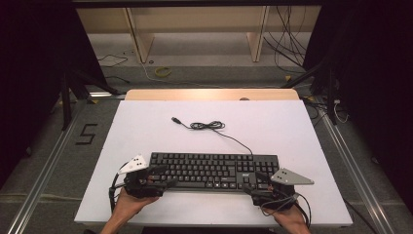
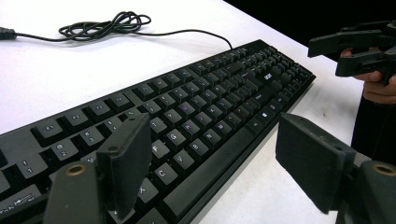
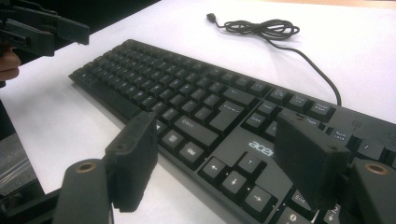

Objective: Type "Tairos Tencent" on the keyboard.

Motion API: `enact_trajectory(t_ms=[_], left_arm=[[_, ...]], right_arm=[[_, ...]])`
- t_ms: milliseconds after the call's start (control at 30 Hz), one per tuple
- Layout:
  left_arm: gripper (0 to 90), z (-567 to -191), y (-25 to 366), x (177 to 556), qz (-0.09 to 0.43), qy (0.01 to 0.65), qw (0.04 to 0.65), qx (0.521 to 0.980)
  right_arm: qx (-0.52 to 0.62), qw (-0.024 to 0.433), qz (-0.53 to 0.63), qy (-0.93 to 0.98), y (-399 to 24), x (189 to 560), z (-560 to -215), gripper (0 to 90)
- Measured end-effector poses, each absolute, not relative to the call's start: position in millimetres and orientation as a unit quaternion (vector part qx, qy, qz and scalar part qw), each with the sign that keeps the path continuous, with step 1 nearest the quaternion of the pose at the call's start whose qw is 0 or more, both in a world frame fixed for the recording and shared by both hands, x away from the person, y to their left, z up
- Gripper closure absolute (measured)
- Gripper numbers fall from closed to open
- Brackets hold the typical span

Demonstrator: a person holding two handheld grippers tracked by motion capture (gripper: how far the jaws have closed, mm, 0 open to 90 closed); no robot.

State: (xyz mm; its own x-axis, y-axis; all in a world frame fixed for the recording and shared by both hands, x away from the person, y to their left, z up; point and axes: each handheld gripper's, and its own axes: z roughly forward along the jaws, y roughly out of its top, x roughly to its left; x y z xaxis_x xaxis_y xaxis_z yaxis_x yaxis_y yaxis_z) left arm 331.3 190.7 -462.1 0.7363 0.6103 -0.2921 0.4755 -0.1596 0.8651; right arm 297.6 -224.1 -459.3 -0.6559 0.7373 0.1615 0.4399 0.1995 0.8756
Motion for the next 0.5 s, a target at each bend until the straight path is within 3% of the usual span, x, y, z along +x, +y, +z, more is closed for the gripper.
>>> enact_trajectory(t_ms=[500], left_arm=[[29.1,-462.1,195.9,335.9,0.073,0.376,0.530,0.757]], right_arm=[[0.388,0.137,0.504,0.760,-216.7,300.9,-458.2,33.0]])
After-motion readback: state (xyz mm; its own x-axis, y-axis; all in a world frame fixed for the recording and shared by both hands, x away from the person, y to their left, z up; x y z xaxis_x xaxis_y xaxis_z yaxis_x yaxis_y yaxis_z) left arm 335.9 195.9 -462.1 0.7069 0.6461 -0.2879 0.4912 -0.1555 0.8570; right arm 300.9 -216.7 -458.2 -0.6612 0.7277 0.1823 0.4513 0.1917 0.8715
